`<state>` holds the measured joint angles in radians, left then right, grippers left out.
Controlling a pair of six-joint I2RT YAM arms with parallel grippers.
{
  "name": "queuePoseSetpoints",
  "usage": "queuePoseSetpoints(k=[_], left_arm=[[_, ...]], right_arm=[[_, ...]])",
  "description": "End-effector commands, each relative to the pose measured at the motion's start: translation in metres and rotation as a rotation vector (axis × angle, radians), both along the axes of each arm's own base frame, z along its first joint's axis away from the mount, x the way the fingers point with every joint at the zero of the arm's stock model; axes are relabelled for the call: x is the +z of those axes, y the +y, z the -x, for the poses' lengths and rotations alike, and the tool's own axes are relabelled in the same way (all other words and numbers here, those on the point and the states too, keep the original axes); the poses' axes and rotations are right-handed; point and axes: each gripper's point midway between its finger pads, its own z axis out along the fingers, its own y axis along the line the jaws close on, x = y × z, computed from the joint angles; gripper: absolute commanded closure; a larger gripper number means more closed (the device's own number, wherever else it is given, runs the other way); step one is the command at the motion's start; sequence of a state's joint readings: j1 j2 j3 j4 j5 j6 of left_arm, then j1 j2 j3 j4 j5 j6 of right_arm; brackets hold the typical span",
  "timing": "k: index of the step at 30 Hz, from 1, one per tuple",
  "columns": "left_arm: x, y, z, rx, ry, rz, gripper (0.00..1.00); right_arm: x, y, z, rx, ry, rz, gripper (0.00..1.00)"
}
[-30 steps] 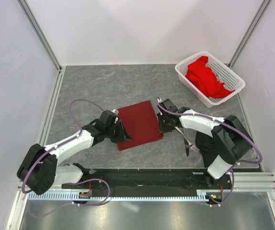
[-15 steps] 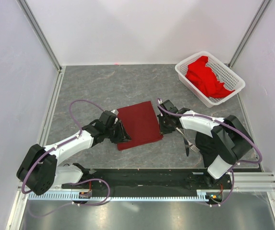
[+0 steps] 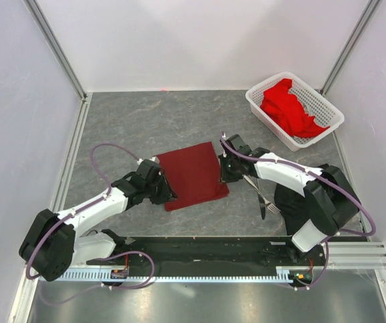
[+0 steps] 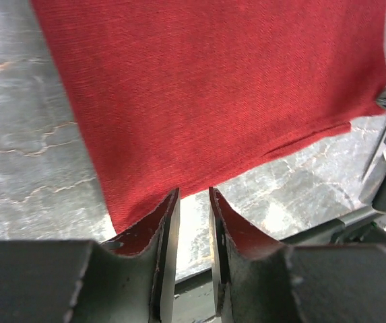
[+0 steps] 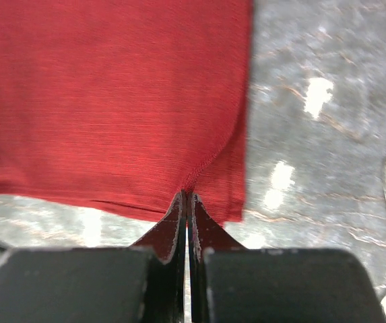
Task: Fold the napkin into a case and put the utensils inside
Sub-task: Fold the top corner of the square-folded napkin at the center of the board.
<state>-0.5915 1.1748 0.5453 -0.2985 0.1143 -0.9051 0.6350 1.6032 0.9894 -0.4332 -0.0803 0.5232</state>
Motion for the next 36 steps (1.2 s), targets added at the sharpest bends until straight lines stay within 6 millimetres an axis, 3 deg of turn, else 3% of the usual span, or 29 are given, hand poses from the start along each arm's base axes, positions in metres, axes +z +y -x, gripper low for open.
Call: queuePoseSetpoints(k=[1,8,9,11,12,14,15,20,21,28,36], left_arm=[[-0.002,0.008,-0.005,0.071,-0.010,-0.029,0.71],[-0.017,0.018,0.005,0.100,0.028,-0.058,0.79],[-0.021,0.021,0.008,0.103,0.035,-0.066,0.79],[-0.023,0.023,0.011,0.107,0.041,-0.071,0.81],[-0.024,0.024,0.011,0.109,0.043,-0.073,0.82],[-0.027,0.025,0.013,0.115,0.051,-0.076,0.85],[-0.028,0.026,0.014,0.117,0.055,-0.079,0.86],[-0.035,0.029,0.019,0.117,0.078,-0.094,0.91],[-0.036,0.029,0.020,0.116,0.081,-0.095,0.91],[-0.036,0.029,0.022,0.113,0.086,-0.089,0.93],[-0.035,0.029,0.024,0.112,0.089,-0.085,0.94]], right_arm=[[0.023,0.029,-0.015,0.029,-0.026,-0.094,1.00],[0.041,0.078,-0.046,0.089,-0.049,-0.210,1.00],[0.035,0.084,-0.049,0.096,-0.034,-0.210,1.00],[0.044,0.102,-0.057,0.118,-0.050,-0.239,1.00],[0.036,0.107,-0.058,0.127,-0.034,-0.236,1.00],[0.044,0.125,-0.065,0.147,-0.052,-0.265,1.00],[0.037,0.130,-0.066,0.149,-0.038,-0.261,1.00],[0.042,0.160,-0.084,0.164,-0.062,-0.308,1.00],[0.035,0.163,-0.087,0.162,-0.053,-0.305,1.00],[0.036,0.184,-0.112,0.137,-0.079,-0.335,1.00],[0.028,0.196,-0.127,0.120,-0.083,-0.349,1.00]])
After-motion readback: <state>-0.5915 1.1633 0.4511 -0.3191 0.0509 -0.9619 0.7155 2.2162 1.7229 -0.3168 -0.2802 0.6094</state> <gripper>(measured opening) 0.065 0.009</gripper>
